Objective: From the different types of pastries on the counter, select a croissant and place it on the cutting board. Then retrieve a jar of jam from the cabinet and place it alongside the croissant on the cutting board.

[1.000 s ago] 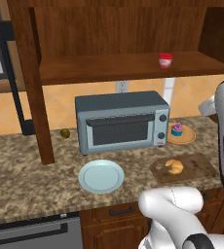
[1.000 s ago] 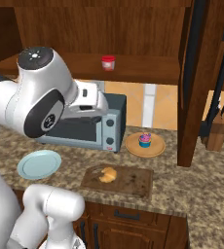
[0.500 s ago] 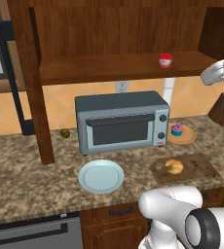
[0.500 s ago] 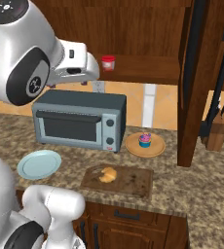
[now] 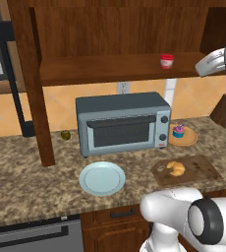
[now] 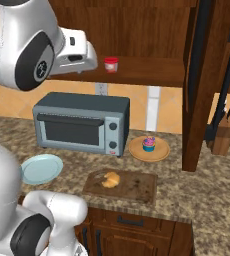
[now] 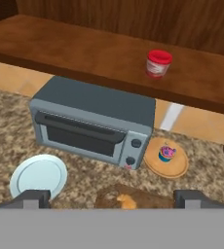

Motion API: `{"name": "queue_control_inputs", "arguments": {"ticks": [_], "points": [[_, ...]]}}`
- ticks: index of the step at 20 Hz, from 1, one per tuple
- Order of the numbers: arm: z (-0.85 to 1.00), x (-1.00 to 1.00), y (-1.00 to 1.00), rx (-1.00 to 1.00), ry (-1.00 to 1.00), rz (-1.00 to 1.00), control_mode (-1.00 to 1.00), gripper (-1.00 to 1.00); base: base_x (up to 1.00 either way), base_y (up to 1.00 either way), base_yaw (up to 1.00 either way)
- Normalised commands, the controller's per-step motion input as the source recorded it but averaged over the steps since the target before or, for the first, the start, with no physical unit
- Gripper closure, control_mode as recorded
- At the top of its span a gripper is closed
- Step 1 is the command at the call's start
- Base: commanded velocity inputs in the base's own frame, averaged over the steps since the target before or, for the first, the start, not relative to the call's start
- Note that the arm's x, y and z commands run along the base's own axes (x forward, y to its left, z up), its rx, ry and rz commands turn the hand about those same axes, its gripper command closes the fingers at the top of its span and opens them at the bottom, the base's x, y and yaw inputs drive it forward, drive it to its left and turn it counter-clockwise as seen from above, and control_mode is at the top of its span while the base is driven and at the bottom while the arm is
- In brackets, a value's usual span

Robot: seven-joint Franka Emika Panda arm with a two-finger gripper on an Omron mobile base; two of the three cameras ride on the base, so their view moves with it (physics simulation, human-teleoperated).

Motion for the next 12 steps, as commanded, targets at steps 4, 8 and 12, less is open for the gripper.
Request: {"name": "queue_control_inputs", "arguments": {"ticks": [4,8,12], "points": [[-0.05,0.62,0.0,0.0,-0.13,0.03,-1.0,-1.0,0.0,0.0,0.0],[-0.12,0.66,0.0,0.0,-0.12,0.0,-1.0,-1.0,0.0,0.0,0.0],[-0.21,0.67,0.0,0.0,-0.04,0.0,-1.0,-1.0,0.0,0.0,0.0]]}}
